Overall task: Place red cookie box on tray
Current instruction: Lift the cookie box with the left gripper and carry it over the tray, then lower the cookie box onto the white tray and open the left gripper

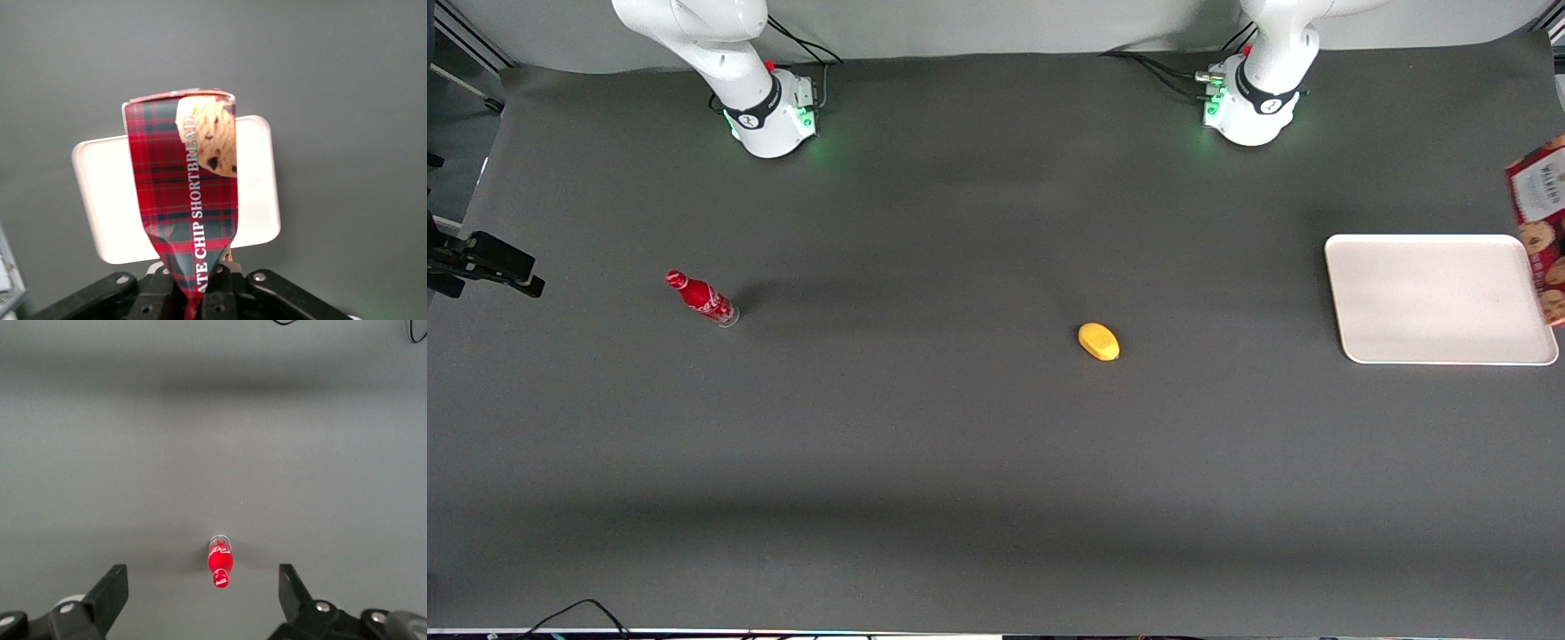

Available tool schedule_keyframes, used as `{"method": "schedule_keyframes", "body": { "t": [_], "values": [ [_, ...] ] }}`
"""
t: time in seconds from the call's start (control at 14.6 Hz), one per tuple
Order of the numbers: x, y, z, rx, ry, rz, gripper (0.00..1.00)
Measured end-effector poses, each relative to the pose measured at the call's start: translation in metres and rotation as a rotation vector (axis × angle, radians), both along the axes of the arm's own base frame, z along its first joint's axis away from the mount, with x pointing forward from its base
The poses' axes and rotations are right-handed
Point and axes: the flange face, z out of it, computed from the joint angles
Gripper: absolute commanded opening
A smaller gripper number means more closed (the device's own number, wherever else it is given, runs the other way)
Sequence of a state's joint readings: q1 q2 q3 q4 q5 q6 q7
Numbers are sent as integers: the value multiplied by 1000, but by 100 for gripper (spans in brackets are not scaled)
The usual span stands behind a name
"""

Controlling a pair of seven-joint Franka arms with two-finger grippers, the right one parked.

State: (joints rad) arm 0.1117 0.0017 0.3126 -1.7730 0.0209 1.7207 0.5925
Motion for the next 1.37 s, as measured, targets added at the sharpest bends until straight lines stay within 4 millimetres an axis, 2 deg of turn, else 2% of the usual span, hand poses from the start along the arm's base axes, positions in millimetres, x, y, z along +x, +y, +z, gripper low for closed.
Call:
{"method": "schedule_keyframes", "body": {
  "t": [0.21,0.34,0.55,0.69,0.89,1.1,1.24,1.37],
  "values": [
    [-18,74,-2,17,1,-82,0],
    [-23,111,-11,49,-11,-118,0],
    [-25,150,-47,57,-23,-147,0],
    [-24,172,-84,40,-34,-140,0],
    [-25,192,-152,5,-38,-84,0],
    [-19,199,-215,-13,-63,-18,0],
    [-19,202,-243,-11,-65,17,0],
    [-21,202,-258,-19,-49,53,0]
  ]
}}
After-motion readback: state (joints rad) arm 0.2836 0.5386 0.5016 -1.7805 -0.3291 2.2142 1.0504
